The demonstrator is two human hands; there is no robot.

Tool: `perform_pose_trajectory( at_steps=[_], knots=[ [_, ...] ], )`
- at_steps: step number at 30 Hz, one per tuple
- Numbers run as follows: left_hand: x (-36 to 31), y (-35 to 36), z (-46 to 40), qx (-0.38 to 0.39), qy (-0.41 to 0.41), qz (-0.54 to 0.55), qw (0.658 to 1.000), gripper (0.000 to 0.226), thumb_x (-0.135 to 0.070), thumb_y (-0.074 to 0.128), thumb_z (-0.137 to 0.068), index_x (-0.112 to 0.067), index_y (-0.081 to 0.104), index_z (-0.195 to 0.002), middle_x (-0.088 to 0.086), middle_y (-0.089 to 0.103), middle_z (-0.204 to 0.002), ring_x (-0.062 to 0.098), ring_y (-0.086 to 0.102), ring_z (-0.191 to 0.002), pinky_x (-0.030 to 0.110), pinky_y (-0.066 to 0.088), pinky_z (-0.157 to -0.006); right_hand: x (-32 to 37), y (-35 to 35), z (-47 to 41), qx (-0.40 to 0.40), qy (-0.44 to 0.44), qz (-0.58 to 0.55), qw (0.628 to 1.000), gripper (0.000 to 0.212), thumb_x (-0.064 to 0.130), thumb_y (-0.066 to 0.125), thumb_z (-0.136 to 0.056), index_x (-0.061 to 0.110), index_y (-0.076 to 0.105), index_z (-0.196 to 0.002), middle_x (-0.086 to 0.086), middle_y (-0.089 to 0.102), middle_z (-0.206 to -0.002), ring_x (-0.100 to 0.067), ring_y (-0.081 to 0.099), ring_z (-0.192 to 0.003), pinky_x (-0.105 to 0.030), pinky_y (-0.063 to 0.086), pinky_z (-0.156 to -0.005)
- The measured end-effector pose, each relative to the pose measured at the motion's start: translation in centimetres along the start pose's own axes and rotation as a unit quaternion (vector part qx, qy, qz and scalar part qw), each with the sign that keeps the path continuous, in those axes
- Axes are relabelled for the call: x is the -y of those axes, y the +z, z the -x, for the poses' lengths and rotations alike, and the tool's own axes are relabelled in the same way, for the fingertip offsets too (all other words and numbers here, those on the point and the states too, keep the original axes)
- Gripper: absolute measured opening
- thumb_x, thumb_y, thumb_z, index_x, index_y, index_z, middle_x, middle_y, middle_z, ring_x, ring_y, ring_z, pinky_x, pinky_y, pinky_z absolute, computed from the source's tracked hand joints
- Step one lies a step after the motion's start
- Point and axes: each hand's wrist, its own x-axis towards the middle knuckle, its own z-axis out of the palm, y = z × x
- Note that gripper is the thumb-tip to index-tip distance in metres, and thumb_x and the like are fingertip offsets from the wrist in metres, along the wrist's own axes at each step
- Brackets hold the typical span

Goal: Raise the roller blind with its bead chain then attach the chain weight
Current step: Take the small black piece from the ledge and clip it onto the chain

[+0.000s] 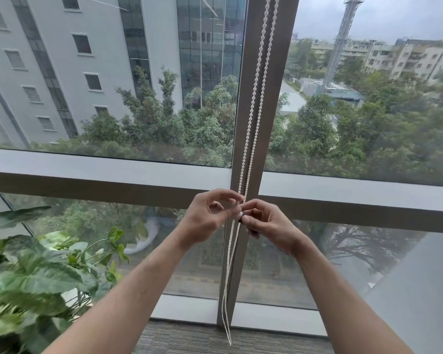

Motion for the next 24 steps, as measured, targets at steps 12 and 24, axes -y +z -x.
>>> perform_pose_trajectory(
  at_steps=[12,24],
  knots=[
    [2.8,1.5,2.5,-0.02,-0.048,0.002,0.999,0.016,-0.008,0.077,-0.08,-0.015,0.067,-0.09,0.011,0.074,-0.082,0.03,0.072,-0.077,0.048,0.058,-0.079,-6.1,1.3,2.3,0.015,0.085,0.204,0.975,0.024,0.014,0.076,-0.084,0.035,0.067,-0.093,0.014,0.064,-0.085,-0.004,0.058,-0.074,-0.028,0.05,-0.074],
    [7.3,2.5,6.1,-0.009,-0.113,-0.042,0.993,0.011,-0.008,0.08,-0.079,-0.008,0.071,-0.086,0.008,0.075,-0.081,0.015,0.071,-0.075,0.031,0.056,-0.071,-14.8,2.9,4.8,-0.005,0.171,0.223,0.96,0.026,0.007,0.077,-0.084,0.021,0.061,-0.1,0.003,0.06,-0.089,-0.012,0.055,-0.08,-0.026,0.045,-0.08]
  ],
)
